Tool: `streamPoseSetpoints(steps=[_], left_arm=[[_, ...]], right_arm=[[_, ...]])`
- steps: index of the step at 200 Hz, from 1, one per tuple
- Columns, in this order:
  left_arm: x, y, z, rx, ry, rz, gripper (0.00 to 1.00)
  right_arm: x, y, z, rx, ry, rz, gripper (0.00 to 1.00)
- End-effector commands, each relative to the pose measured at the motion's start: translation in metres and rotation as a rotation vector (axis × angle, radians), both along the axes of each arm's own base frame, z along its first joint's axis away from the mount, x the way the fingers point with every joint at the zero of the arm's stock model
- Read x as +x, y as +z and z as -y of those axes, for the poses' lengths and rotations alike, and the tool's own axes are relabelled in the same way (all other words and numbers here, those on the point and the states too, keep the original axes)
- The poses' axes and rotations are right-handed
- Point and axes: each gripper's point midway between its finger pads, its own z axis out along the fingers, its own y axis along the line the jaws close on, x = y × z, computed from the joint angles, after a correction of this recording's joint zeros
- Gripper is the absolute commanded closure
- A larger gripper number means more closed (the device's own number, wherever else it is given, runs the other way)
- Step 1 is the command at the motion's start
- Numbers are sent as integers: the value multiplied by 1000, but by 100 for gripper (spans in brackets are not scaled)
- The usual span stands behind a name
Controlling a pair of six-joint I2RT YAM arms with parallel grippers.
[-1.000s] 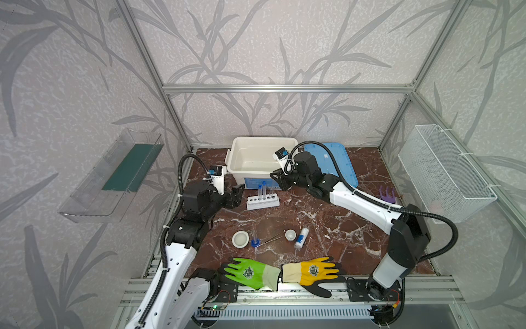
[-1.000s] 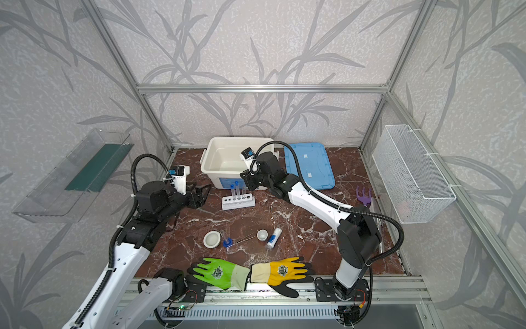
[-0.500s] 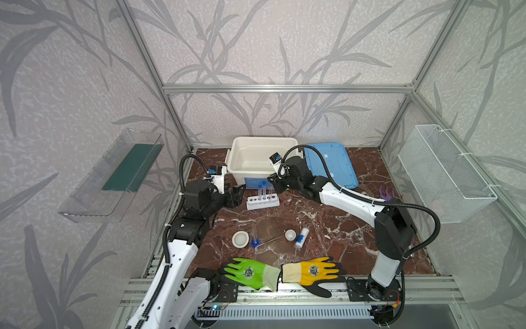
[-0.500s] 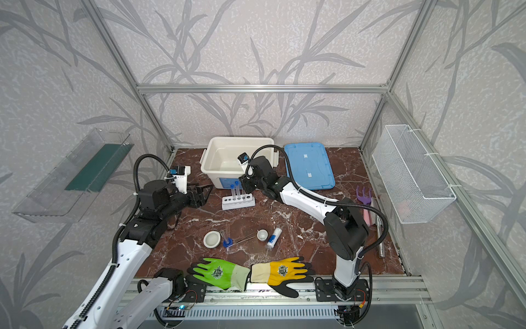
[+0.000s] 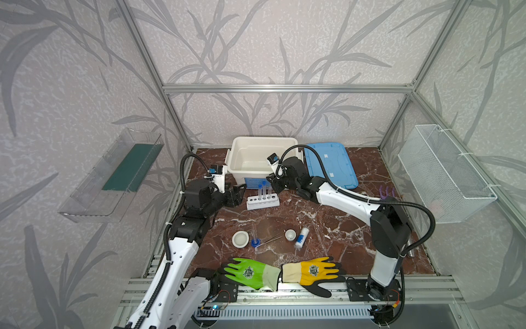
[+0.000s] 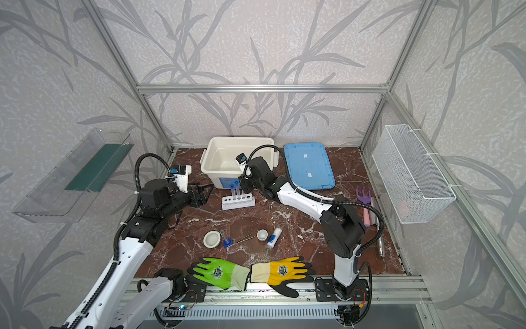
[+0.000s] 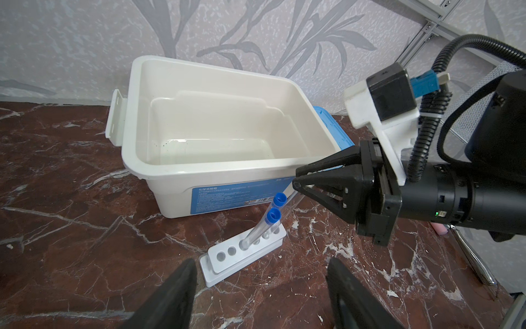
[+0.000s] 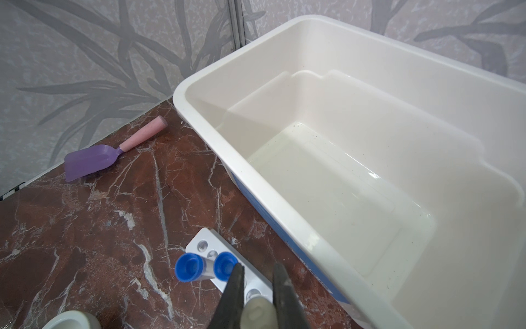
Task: Organize the chemistry lab equipment
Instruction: 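Lower the glass tube into a hole of the white rack with the right gripper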
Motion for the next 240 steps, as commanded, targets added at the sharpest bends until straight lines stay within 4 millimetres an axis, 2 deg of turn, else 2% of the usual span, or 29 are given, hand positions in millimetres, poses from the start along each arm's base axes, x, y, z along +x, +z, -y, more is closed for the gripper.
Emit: streamPoseSetpoints(steps=[1, 112, 240], left_arm=[[0, -1, 0, -9, -2, 5, 27], [-2, -2, 0, 2, -7, 2, 27], [0, -5, 2, 3, -20, -12, 27]], right_arm=[[6, 11, -9, 14, 4, 50, 87], [4, -10, -19, -38, 4, 62, 87], [-1, -32, -16, -43, -5, 29, 87]])
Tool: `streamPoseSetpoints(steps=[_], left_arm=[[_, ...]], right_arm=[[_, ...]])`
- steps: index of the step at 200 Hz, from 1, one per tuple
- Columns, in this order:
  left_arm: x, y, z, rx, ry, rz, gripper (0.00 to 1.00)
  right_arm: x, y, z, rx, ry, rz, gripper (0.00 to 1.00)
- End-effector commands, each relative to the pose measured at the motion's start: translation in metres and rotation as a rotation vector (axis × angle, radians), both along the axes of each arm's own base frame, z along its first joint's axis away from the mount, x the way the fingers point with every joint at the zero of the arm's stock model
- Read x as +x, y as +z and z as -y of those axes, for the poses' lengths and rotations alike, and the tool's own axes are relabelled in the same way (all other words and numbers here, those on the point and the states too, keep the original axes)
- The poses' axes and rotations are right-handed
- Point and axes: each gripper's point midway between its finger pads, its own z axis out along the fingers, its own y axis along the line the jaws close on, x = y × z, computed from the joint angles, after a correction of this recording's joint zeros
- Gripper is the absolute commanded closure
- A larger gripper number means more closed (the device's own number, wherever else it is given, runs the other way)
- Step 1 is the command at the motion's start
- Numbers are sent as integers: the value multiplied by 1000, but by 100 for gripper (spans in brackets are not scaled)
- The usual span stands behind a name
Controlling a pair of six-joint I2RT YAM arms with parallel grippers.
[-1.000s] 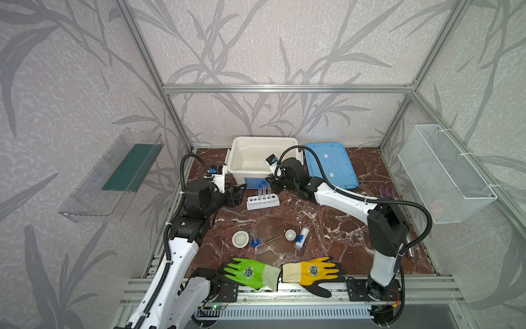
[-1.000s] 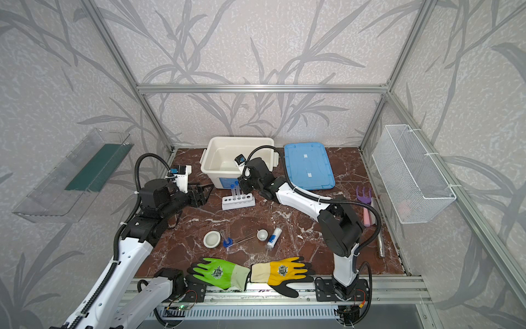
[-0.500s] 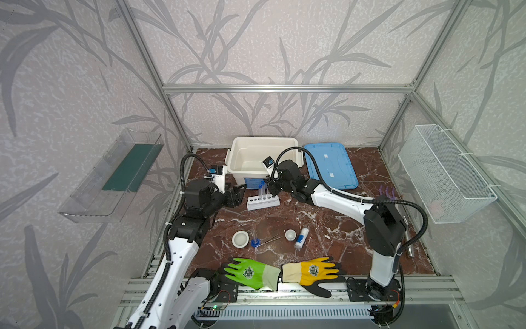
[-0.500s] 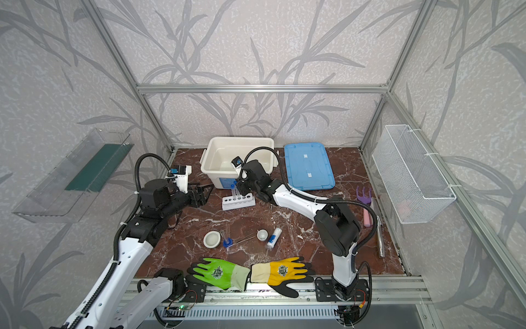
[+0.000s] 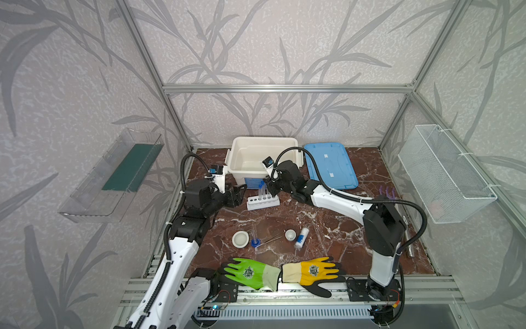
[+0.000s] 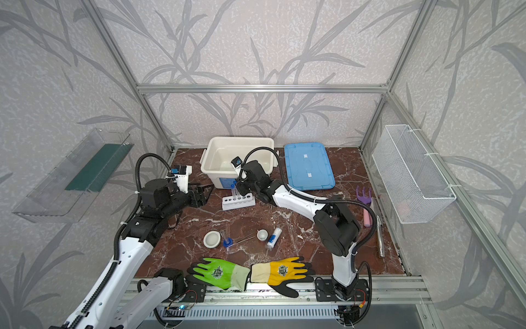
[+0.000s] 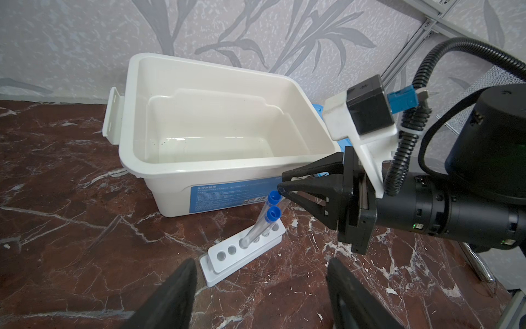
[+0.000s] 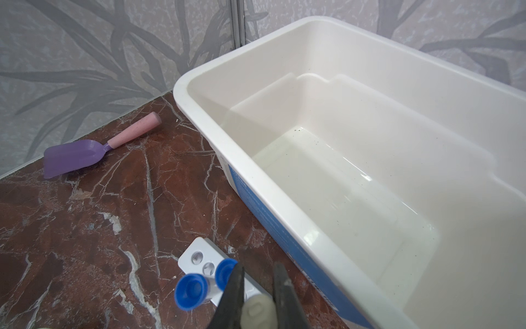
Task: Organize the chemistry lab equipment
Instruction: 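Lower the glass tube into a hole of the white rack with the right gripper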
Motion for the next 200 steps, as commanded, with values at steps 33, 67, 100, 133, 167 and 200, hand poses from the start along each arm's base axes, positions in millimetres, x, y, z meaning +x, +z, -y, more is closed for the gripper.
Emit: streamPoseSetpoints(steps=[33, 67, 100, 133, 167, 200], left_arm=[[0, -3, 1, 0, -15, -4, 27], [1, -5, 2, 0, -18, -8, 27], [1, -4, 2, -2, -21, -8, 27], [0, -5, 3, -3, -26, -9, 28], [0, -5, 4, -3, -28, -8, 28], [0, -5, 4, -3, -30, -8, 28]], right_arm=[[-2, -27, -1, -19, -11, -37, 86], [-3, -33, 0, -24, -11, -42, 87], [-3, -42, 1, -23, -19, -53, 87], [-4, -48, 2, -26, -23, -56, 87], [-6, -53, 3, -26, -19, -64, 87], [-11, -58, 8, -32, -20, -77, 87]])
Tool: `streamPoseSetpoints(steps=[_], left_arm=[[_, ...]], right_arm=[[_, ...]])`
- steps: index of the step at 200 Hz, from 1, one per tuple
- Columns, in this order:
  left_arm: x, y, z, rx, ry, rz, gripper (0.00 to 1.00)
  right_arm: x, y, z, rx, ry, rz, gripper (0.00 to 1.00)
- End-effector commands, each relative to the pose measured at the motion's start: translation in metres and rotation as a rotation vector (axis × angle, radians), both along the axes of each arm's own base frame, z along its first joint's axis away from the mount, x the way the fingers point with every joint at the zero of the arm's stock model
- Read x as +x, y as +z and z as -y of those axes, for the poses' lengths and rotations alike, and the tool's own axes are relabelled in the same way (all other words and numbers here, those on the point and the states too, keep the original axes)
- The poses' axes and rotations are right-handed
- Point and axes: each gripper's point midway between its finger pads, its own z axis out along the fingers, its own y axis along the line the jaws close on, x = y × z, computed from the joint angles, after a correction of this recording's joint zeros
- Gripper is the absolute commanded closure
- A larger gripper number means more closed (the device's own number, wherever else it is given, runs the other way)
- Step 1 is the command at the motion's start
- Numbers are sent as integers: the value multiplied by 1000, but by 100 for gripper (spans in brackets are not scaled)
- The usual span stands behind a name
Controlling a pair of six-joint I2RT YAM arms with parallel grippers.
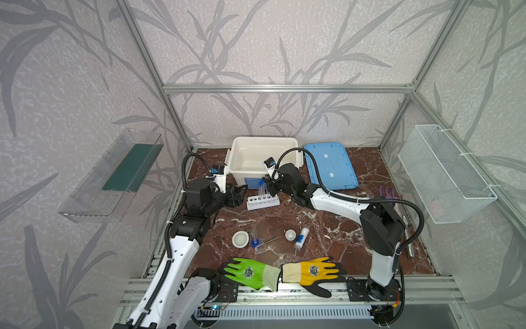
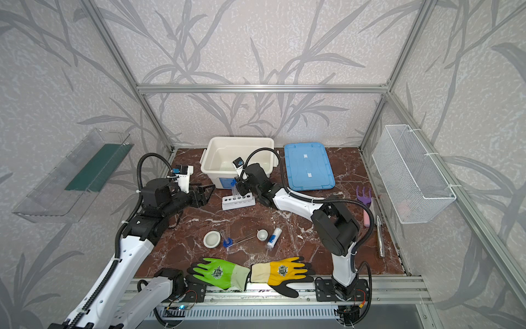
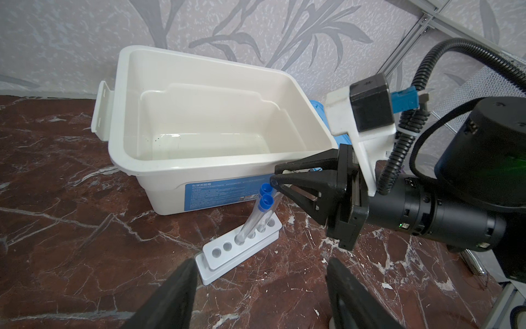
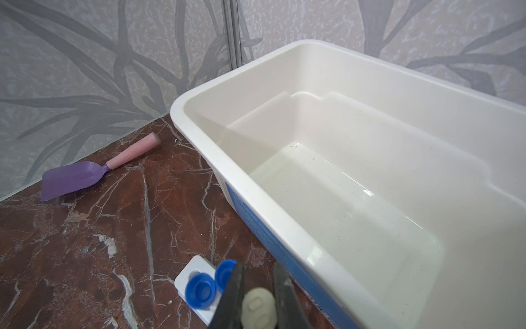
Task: Organize the chemistry lab equipment
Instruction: 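Lower the glass tube into a hole of the white rack with the right gripper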
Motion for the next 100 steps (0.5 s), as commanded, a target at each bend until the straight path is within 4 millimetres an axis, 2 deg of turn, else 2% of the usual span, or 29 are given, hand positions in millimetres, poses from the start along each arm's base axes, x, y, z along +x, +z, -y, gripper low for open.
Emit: streamPoseSetpoints(steps=[1, 100], left_arm=[[0, -2, 0, 3, -10, 5, 28], [-1, -1, 1, 5, -17, 12, 28]], right_arm=[[-16, -54, 11, -103, 3, -118, 87], [-22, -57, 16, -85, -5, -132, 85]])
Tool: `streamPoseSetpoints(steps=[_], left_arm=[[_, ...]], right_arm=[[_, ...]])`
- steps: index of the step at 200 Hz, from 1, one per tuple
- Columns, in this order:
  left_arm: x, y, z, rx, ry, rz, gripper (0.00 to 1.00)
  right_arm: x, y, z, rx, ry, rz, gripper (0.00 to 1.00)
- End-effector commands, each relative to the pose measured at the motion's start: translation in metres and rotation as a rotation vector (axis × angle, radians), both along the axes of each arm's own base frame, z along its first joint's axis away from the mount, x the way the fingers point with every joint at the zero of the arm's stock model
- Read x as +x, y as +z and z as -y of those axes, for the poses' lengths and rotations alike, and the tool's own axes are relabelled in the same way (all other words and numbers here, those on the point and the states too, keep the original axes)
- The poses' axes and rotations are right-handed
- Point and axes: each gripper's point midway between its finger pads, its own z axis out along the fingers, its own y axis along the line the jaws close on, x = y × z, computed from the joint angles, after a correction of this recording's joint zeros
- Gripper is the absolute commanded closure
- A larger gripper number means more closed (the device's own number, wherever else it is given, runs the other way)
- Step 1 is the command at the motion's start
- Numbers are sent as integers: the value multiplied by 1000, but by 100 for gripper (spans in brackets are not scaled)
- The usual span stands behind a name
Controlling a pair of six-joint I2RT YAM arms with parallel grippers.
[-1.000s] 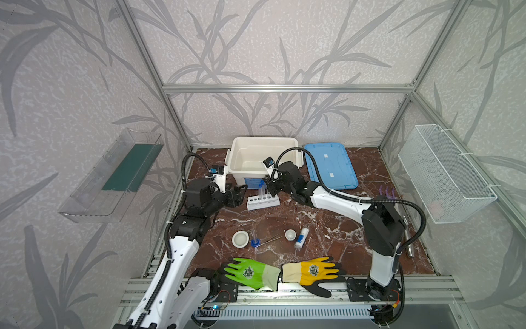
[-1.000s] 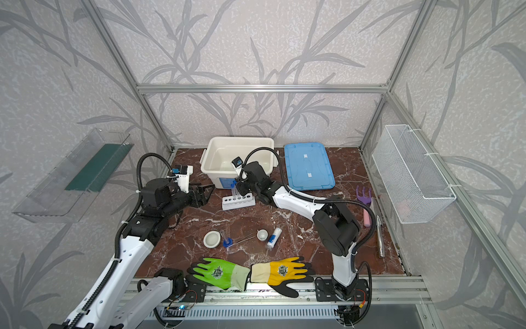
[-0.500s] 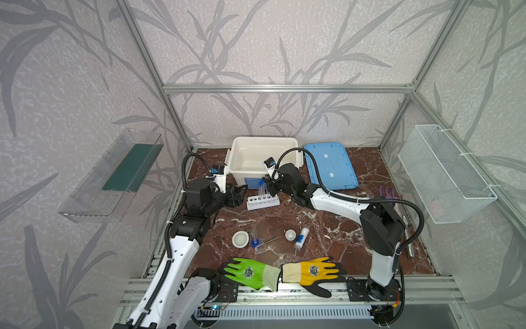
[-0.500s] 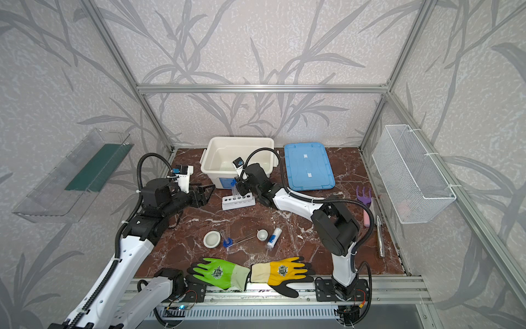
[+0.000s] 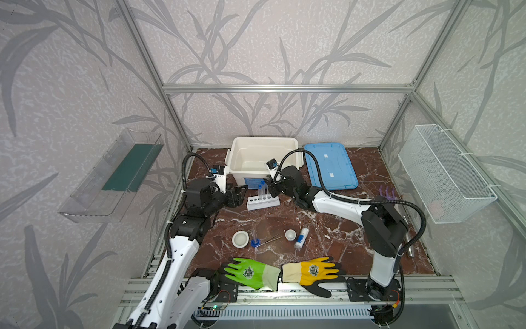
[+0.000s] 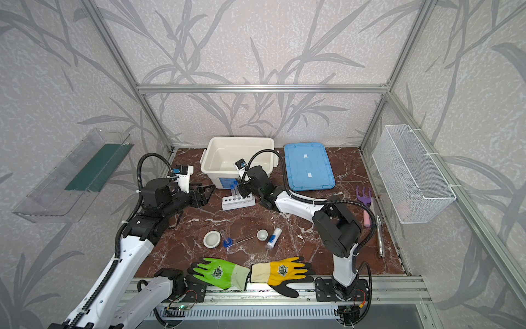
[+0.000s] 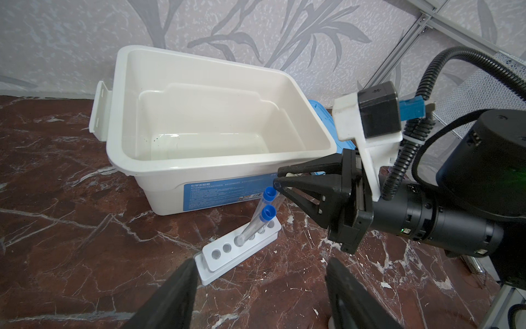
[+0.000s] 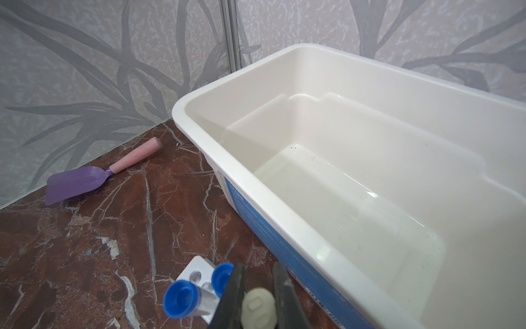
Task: Organize the chemistry lab equipment
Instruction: 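Lower the glass tube into a hole of the white rack with the right gripper, then open the right gripper and lift it away from the rack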
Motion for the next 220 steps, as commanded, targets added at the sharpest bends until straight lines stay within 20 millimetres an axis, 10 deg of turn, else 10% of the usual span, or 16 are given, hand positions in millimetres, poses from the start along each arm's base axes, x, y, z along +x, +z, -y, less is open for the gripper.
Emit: streamPoseSetpoints(steps=[1, 128, 220], left_arm=[[-1, -1, 1, 6, -13, 11, 28], [-1, -2, 1, 10, -15, 10, 29], [-1, 0, 1, 25, -19, 23, 30]], right_arm=[[-18, -56, 11, -113, 7, -135, 85], [-22, -56, 12, -113, 6, -146, 71], [-26, 6, 21, -37, 42, -100, 67]])
